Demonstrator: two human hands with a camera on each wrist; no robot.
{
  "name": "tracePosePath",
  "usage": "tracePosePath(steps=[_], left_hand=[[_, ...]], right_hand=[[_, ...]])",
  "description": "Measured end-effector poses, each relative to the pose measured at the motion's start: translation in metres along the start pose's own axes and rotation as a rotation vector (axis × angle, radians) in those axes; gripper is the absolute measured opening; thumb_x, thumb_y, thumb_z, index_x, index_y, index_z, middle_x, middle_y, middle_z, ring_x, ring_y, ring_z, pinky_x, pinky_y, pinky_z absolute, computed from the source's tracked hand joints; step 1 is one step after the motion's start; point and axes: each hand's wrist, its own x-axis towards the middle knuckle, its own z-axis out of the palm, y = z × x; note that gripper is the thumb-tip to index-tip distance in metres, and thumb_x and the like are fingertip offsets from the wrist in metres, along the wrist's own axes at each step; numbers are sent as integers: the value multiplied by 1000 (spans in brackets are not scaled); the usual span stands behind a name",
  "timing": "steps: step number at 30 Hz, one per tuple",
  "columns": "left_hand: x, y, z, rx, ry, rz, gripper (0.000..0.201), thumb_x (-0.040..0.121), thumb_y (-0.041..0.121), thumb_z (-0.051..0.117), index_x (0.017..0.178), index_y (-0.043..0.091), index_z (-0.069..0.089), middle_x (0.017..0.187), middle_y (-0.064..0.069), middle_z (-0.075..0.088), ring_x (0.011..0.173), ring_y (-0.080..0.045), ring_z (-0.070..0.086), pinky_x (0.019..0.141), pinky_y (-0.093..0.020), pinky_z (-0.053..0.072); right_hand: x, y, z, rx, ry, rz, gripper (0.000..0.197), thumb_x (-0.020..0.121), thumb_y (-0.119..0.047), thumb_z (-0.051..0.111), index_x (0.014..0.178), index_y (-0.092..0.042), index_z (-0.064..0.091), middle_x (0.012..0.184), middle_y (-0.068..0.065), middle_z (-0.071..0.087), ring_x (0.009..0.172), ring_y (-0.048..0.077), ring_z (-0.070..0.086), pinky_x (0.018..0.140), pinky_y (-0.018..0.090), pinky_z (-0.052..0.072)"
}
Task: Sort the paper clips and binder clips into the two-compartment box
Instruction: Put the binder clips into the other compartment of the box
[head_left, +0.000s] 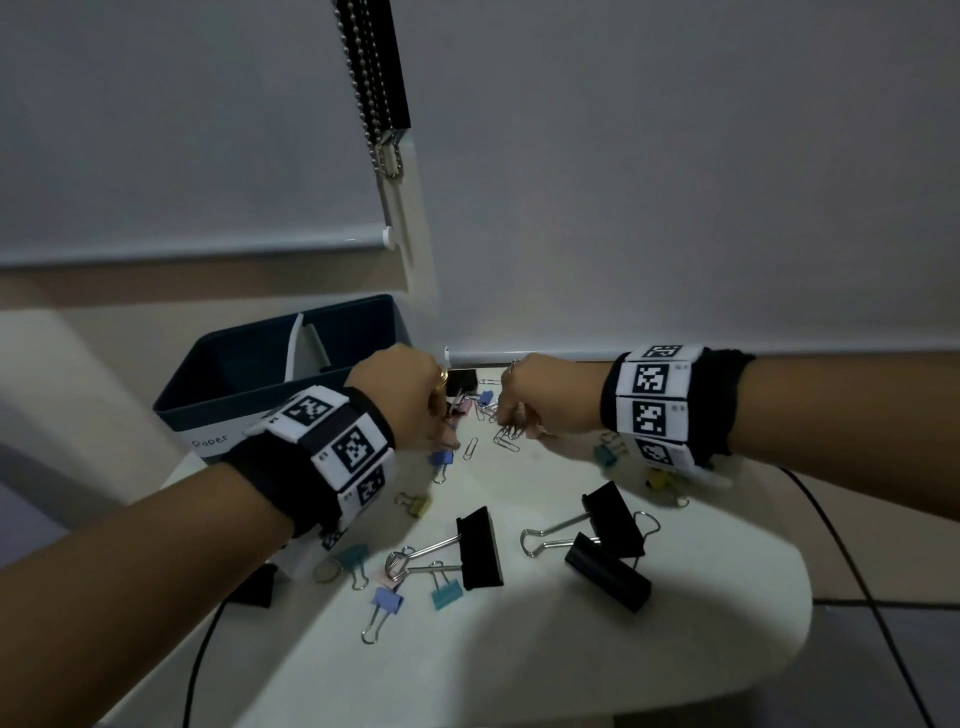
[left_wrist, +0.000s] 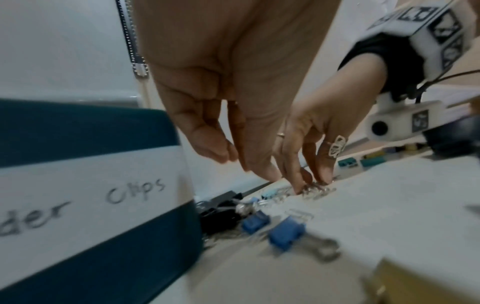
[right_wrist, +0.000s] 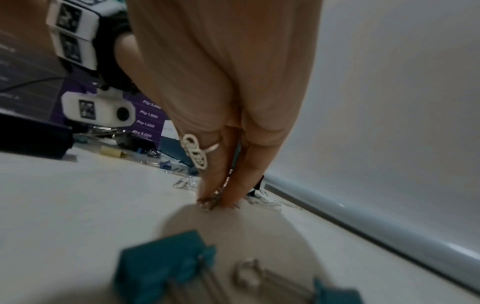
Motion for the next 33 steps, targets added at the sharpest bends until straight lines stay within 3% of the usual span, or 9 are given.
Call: tracePosePath(steps=[3,10,14,17,21,24,26,28,33], left_hand=[[1,10,-5,-29,41,87,15,80,23,70,95,21,72,95,0,67,91,-20,64,75,-25,49],[16,55,12,-180,-177,139,47,71,43,76,107,15,65,103,2,68,92,-13,60,86,-25,49],[18,68,13,-186,-226,133,9,79,10,71,85,8,65,102,-8,72,93,-20,68,81,-26,53],[12,72,10,-137,-226,127,10,84,3,60,77,10,64,103,-8,70,96,-21,66,80,-25,47],[10,72,12,-213,-223,30,35,82,-4,59,56,15,45,64,2,56,50,-4,55,51,-13,44],[9,67,9,-190,-190,24,31,86,3,57,59,15,49,71,2,60,55,-8,52,55,-14,42],[5,59,0,-176,-134,39,9,85,10,62,79,10,68,92,-3,69,76,-15,56,67,-18,44],[-1,43,-11,-216,-78,28,15,83,12,65,94,7,72,95,-5,69,83,-16,58,74,-21,44],[-28,-30,-55,-410,104,-85,13,81,22,70,81,9,73,80,0,66,75,-12,61,74,-24,46]], right_hand=[[-5,6,-1,98,-24,73,26,85,-3,61,110,-9,68,110,3,70,103,13,62,78,11,37],[-16,19,8,127,-32,129,16,81,-7,67,95,-13,72,100,0,73,83,10,59,78,19,45],[-20,19,4,130,-102,147,17,83,-6,61,95,-13,73,98,-2,72,88,15,62,82,24,47],[-25,20,0,168,-163,163,18,86,-6,58,95,-12,73,79,-14,63,79,7,55,70,16,43],[-25,17,-1,183,-162,174,13,79,-7,65,91,-7,73,66,-16,57,71,7,55,59,11,40],[-24,15,-1,241,-129,206,16,75,-9,73,90,-5,73,78,-1,69,71,9,60,61,14,45],[-21,15,-5,331,-109,238,15,76,-8,74,90,-4,73,83,4,72,68,8,63,58,11,49],[-17,12,-17,450,-65,267,13,78,-3,71,91,-1,71,77,4,70,61,7,64,52,7,50],[15,-27,-66,592,94,204,5,80,3,67,78,-1,68,58,-2,64,41,-1,61,49,9,53]])
